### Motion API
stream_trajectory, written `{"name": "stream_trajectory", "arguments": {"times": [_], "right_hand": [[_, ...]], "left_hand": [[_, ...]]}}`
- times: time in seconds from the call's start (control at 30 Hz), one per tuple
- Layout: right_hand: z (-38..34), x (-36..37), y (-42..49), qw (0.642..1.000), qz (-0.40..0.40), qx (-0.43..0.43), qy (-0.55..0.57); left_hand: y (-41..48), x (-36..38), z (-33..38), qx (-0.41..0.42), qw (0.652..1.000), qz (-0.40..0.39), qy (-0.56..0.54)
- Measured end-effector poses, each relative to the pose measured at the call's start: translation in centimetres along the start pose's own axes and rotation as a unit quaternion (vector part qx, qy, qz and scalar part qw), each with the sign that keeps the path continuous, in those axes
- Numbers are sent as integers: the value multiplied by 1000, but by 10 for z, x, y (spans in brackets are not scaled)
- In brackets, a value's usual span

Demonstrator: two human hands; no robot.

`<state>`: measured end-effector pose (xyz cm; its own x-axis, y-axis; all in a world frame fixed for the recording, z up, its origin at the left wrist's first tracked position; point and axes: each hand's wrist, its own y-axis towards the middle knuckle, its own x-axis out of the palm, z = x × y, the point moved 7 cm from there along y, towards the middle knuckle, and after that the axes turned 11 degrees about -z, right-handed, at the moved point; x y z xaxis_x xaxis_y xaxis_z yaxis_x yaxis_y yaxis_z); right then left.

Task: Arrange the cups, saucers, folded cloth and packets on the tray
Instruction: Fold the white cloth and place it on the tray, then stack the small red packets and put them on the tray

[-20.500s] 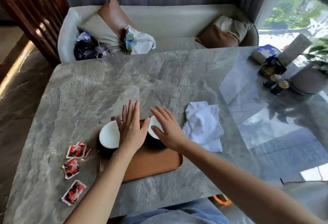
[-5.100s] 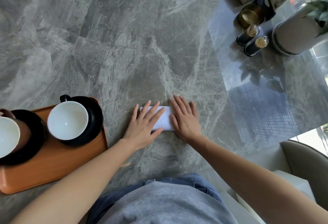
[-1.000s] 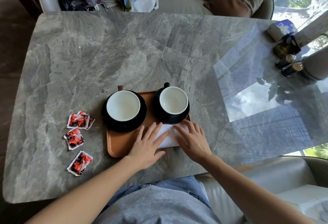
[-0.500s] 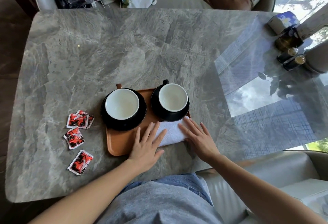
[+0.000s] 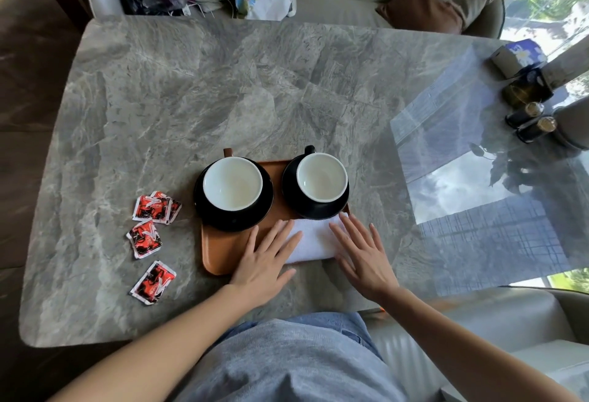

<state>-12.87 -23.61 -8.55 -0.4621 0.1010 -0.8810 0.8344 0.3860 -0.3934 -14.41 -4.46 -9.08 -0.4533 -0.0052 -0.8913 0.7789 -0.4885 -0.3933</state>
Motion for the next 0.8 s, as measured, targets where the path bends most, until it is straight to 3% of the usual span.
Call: {"name": "stream_trajectory", "arguments": {"times": [0.2,0.43,0.6,0.7,0.8], "right_hand": [[-58,-8,17,993,3,-103,-51],[-137,10,45,961,-48,-252,-103],[-193,22,63,929,-64,-347,-114],[-225,24,78,924,-71,-361,-105],[-254,25,96,922,-87,-365,-94]], "left_hand": [[-39,-5,-18,-31,996,82,23],[-97,14,-80,-188,979,72,-33],[-142,33,-123,-331,928,103,-134],[-162,41,-141,-410,879,135,-204],[-170,46,-146,-443,856,140,-226]]}}
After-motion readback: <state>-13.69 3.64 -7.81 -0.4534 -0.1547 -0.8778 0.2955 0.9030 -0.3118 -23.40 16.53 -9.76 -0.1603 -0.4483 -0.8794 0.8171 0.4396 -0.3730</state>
